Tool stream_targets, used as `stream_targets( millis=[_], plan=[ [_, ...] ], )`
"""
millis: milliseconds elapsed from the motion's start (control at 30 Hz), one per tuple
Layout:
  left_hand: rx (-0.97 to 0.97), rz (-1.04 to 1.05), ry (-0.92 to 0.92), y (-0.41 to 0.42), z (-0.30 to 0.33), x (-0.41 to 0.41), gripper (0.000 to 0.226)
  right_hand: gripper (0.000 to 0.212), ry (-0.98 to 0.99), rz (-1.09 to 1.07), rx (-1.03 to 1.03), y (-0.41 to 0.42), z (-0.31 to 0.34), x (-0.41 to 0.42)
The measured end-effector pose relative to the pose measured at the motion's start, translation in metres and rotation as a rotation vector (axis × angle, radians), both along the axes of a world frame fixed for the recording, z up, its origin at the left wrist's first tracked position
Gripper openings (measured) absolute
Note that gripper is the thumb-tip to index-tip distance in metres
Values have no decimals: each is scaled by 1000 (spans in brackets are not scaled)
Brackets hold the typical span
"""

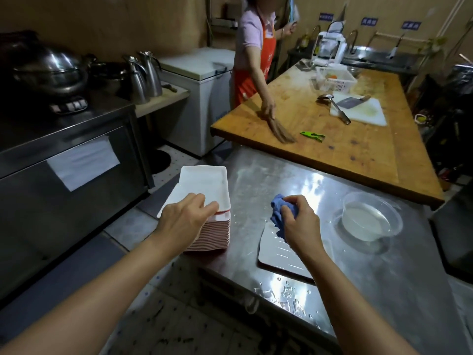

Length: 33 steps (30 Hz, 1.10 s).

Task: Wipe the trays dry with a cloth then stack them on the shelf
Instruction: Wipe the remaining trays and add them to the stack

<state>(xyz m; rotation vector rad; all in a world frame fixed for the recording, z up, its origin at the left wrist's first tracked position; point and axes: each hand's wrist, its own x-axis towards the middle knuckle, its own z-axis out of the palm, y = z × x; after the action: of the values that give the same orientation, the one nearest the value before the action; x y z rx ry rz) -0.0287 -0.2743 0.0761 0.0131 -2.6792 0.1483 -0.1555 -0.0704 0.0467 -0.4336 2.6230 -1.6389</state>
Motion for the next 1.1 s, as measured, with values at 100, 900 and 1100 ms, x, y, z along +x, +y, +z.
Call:
stream_targets(
  millis=[100,900,1100],
  plan=[
    [-44,-28,-31,3,-10,-1,28,11,-23,5,-32,1,-3,1],
    [59,63,-263,-22,-59,-31,54,10,-123,2,-21,1,-29,-6],
    [97,151,-305,-28,-71,-43,63,10,-162,-16,-22,6,-39,-10]
  ],
)
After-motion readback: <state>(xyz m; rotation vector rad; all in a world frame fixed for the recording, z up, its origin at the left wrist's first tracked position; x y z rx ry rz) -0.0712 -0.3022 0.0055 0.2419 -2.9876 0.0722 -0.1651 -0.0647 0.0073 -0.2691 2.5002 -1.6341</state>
